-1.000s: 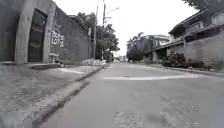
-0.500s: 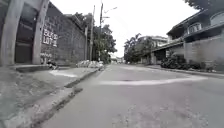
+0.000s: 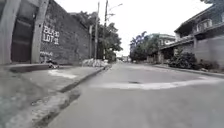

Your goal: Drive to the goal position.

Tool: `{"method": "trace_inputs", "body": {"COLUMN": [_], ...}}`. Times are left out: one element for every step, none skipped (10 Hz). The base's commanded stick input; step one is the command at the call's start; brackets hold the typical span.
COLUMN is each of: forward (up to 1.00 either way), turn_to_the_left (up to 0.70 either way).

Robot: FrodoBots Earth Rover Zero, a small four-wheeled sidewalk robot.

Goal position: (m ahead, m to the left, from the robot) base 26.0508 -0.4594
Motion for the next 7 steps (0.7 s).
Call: {"method": "trace_inputs", "body": {"forward": [1.00, 1.00, 1.00, 1.00, 1.00, 1.00, 1.00], "turn_to_the_left": [0.06, 0.02, 0.01, 0.07, 0.03, -0.12, -0.29]}}
